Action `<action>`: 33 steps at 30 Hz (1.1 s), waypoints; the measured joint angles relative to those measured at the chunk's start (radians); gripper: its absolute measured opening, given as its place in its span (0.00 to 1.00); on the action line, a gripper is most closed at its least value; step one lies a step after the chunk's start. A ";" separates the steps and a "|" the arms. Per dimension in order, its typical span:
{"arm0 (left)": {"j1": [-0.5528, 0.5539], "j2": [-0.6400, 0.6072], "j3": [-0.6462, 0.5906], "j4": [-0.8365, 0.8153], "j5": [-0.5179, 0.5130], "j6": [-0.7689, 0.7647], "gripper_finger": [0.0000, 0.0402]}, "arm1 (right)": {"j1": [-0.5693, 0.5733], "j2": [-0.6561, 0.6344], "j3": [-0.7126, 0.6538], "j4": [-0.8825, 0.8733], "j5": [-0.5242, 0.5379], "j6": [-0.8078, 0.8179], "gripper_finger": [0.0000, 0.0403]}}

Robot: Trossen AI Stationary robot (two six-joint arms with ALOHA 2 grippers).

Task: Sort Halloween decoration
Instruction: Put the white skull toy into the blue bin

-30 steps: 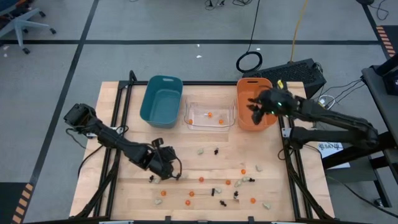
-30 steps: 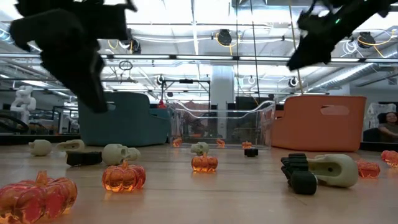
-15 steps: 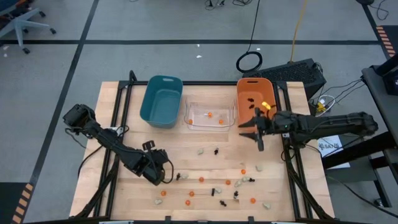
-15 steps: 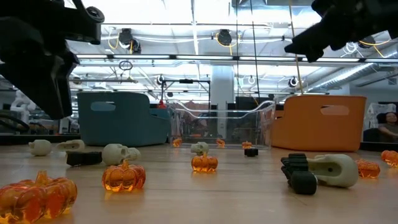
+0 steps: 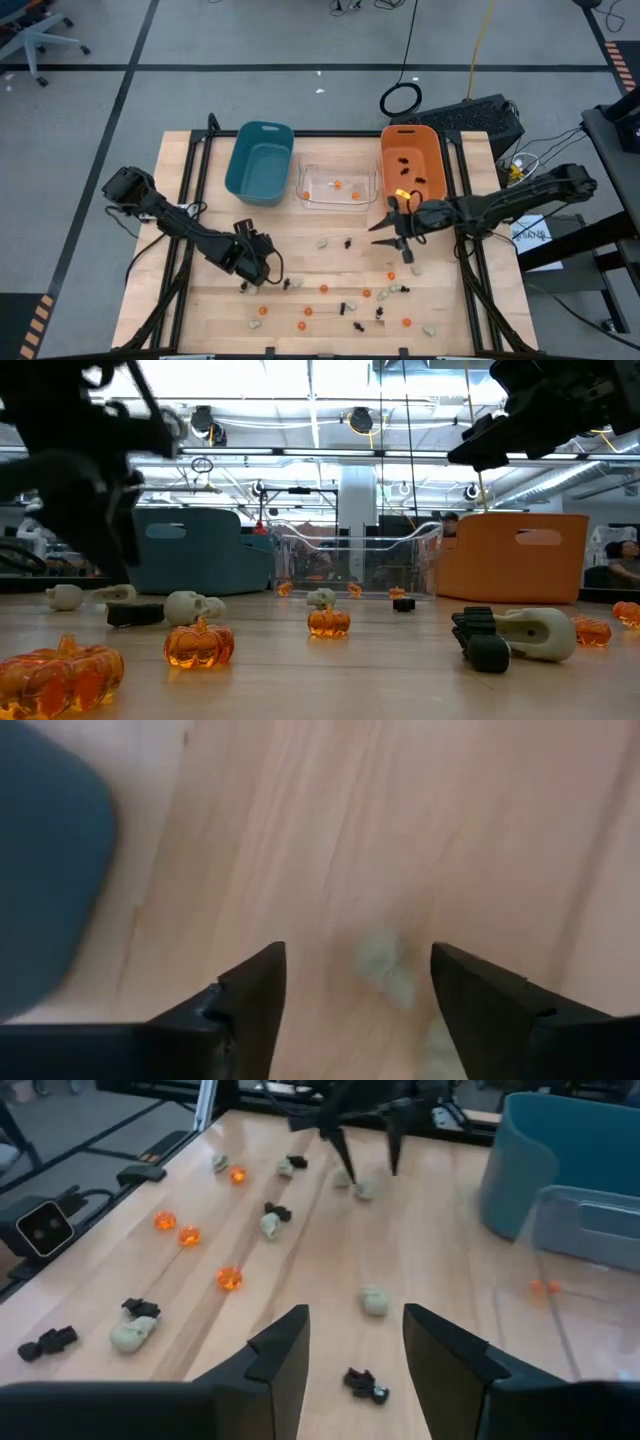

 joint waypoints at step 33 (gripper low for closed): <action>0.067 -0.003 -0.113 0.228 0.065 0.242 0.15 | 0.016 0.185 0.000 0.167 0.000 0.011 0.36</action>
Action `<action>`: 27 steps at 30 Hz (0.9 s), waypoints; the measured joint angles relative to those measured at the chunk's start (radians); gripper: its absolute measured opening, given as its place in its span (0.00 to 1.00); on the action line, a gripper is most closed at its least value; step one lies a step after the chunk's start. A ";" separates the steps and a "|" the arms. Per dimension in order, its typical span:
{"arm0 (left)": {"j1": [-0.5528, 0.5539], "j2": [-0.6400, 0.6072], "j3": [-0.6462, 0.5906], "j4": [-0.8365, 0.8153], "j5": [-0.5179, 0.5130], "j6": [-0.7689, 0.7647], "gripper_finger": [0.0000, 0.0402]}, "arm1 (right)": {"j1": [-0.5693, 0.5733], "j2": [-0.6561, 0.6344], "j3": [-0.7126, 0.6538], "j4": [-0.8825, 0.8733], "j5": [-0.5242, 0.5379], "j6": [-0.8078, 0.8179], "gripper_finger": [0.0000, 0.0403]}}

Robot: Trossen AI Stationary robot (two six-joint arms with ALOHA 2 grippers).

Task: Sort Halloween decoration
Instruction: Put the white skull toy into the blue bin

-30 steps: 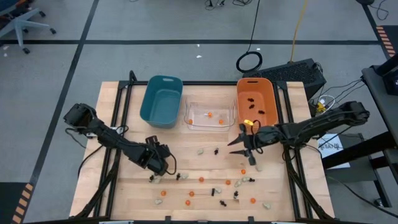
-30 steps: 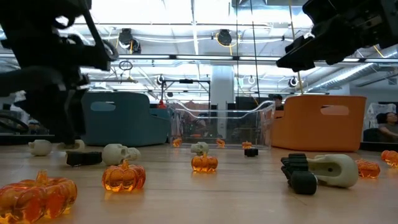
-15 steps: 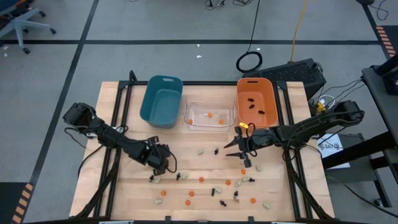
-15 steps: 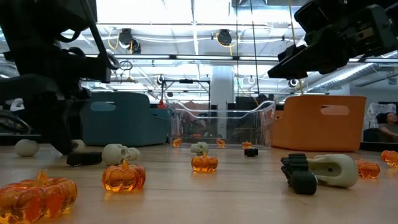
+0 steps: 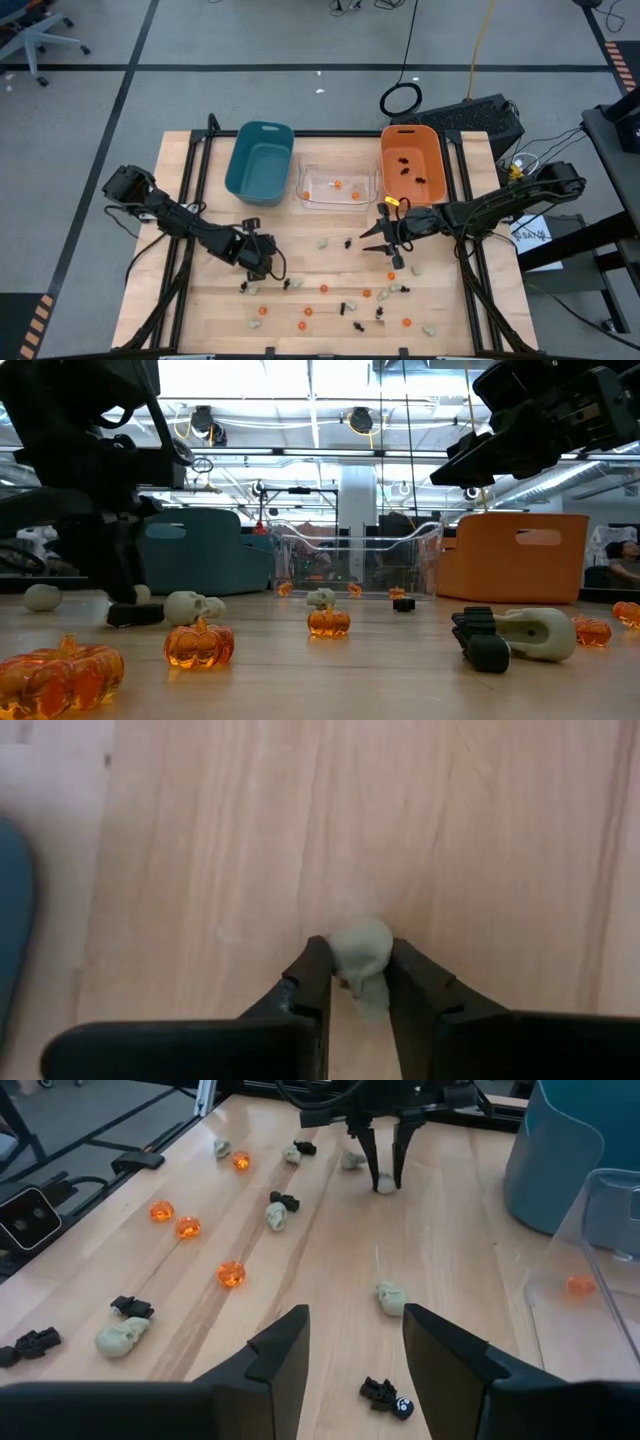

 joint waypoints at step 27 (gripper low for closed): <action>-0.001 0.001 0.039 -0.032 -0.060 0.105 0.01 | 0.000 0.000 0.001 0.000 0.000 0.008 0.36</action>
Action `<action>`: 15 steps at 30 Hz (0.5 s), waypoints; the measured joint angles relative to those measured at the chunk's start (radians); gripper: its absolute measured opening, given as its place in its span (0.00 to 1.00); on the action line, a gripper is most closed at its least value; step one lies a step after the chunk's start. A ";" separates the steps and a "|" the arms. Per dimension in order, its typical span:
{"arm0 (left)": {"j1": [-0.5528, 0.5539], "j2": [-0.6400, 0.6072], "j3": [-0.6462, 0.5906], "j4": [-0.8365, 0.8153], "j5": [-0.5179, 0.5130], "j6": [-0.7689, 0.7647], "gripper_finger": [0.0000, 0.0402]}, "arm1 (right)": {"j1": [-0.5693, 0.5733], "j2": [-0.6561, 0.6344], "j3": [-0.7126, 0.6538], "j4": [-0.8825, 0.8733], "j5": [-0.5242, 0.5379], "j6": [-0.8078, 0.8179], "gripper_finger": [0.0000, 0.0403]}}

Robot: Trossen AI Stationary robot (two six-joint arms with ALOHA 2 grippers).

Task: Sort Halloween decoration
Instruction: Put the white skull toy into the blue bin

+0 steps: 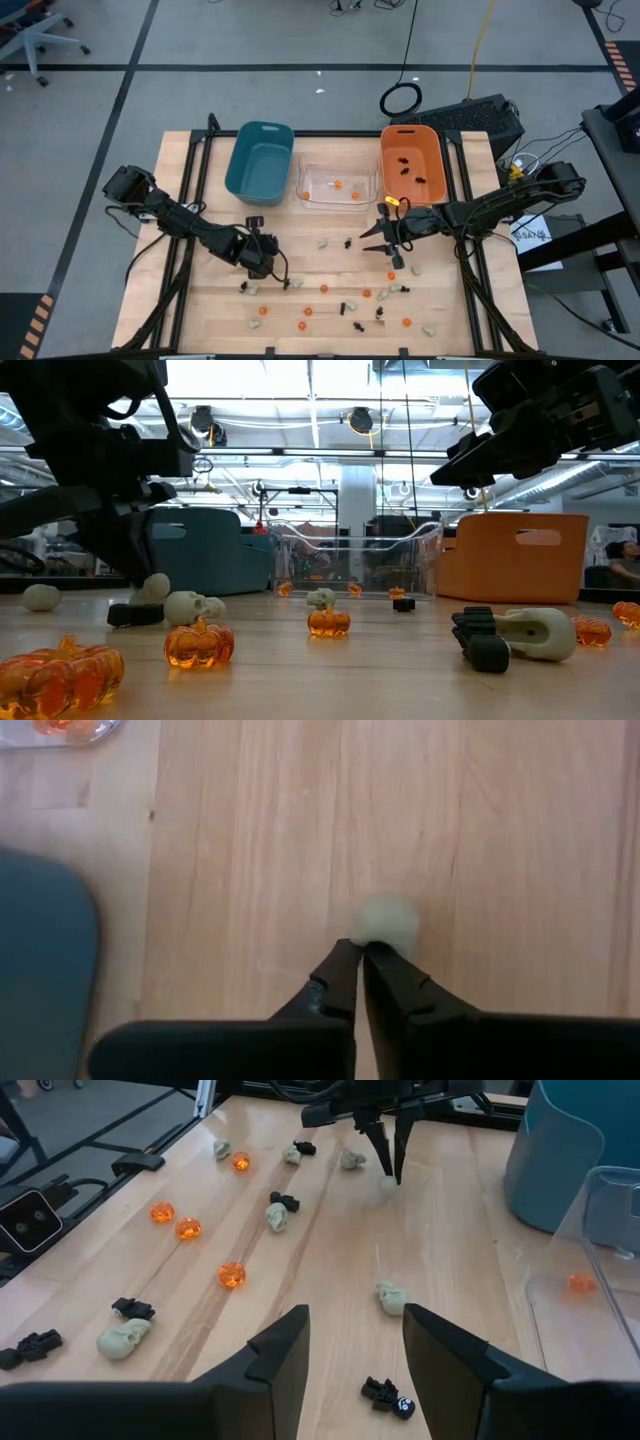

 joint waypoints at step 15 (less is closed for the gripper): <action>0.000 -0.006 0.001 0.039 -0.008 -0.002 0.00 | 0.000 0.000 0.000 0.000 0.000 0.000 0.36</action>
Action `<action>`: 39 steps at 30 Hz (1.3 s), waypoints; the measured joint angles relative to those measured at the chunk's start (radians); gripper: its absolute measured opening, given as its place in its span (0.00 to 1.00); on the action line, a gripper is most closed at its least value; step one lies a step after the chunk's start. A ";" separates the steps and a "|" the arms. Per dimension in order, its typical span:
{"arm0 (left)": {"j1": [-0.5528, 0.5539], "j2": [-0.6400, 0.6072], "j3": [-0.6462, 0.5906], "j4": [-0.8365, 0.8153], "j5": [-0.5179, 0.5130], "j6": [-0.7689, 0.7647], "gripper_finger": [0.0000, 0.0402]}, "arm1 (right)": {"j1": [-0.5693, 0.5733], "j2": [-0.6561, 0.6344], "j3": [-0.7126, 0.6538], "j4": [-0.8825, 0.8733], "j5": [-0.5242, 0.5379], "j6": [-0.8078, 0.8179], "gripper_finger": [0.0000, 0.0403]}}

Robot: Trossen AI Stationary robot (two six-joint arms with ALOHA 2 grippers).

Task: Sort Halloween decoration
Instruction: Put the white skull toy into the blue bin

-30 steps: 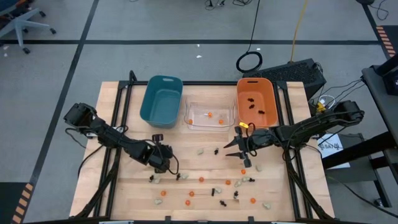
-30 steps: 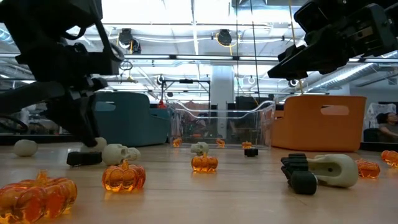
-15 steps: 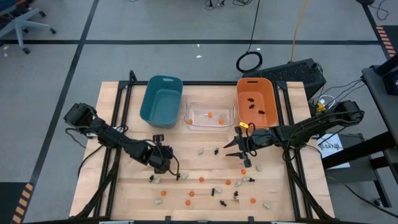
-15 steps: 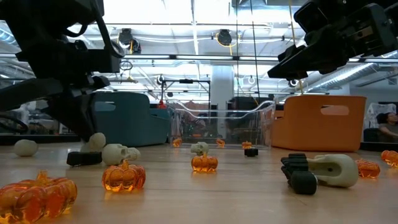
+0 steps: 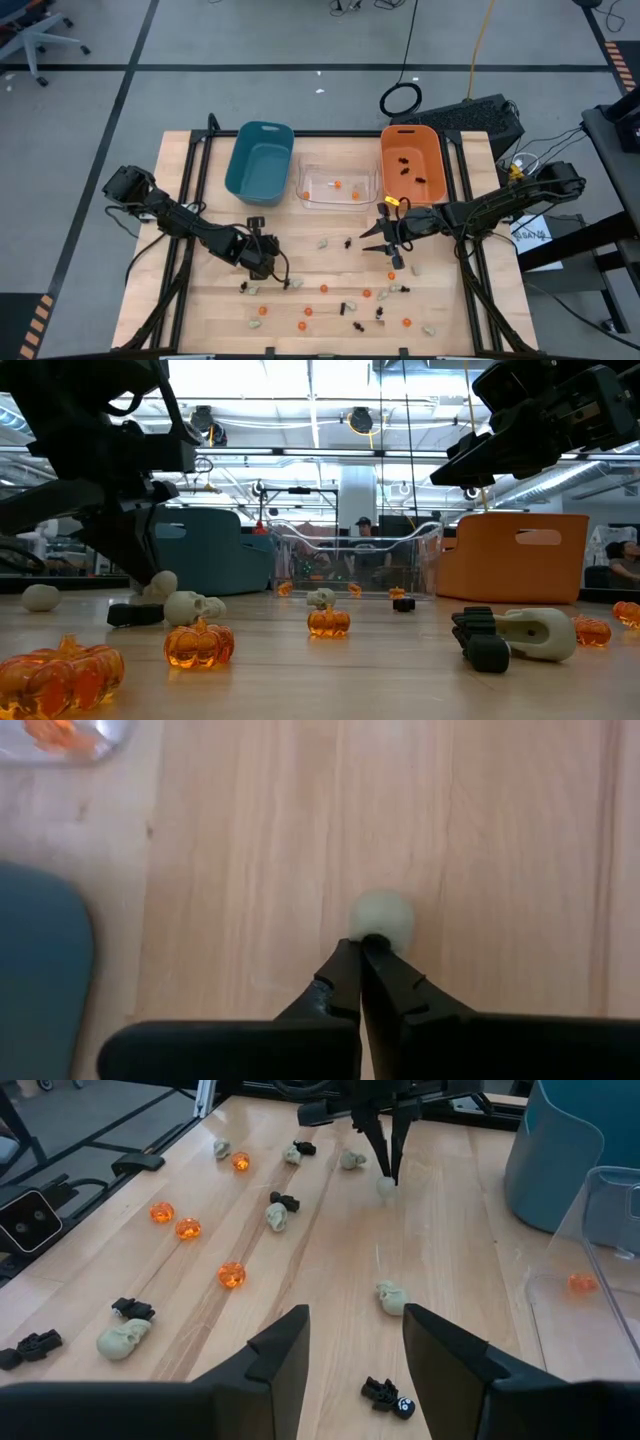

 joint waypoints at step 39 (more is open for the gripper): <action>-0.042 -0.695 0.001 0.219 -0.379 0.100 0.00 | 0.000 0.000 0.000 0.032 0.000 0.040 0.36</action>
